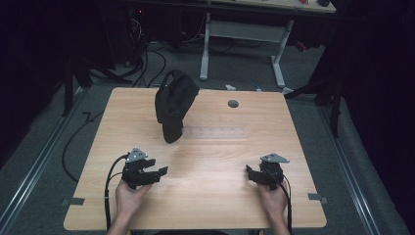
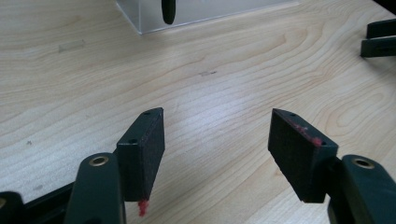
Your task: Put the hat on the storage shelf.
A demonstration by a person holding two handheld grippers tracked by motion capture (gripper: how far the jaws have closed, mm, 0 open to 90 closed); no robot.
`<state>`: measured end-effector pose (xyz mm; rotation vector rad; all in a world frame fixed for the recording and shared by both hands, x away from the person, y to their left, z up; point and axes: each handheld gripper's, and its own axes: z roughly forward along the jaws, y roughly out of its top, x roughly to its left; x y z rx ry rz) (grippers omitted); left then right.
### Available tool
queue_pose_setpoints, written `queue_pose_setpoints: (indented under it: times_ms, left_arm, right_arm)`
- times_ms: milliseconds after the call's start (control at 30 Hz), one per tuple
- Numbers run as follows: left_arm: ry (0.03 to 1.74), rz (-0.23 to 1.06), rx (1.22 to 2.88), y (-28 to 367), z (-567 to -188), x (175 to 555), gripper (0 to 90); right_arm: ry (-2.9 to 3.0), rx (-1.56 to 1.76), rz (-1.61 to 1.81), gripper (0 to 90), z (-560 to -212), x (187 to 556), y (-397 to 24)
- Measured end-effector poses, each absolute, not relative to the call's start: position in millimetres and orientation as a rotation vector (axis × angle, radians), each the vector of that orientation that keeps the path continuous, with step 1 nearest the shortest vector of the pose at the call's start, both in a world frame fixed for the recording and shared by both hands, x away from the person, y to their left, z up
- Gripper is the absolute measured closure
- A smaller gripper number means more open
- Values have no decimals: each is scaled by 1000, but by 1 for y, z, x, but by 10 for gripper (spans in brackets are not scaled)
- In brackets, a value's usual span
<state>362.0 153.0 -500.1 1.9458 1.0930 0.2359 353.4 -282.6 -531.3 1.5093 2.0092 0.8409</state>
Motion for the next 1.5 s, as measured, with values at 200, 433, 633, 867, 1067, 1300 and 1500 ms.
queue_pose_setpoints:
  times_ms: [200,433,633,867,1067,1300,1500]
  left_arm:
    - [1114,228,1944,150,-510,361,366]
    - [1127,245,1966,144,-519,362,364]
    - [1131,265,1988,140,-524,363,362]
    - [1139,312,2019,137,-531,365,355]
    - [1117,388,2033,133,-534,366,338]
    - [1085,462,2084,125,-536,363,298]
    - [1085,457,2084,126,-536,363,294]
  right_arm:
    - [2010,1509,841,295,-531,353,-283]
    - [2009,1511,841,295,-531,353,-282]
    - [2010,1509,841,295,-531,353,-283]
    - [2008,1511,843,295,-531,353,-282]
    - [2010,1511,842,295,-531,353,-282]
    - [2009,1511,842,295,-531,353,-282]
    - [2009,1511,842,295,-531,353,-282]
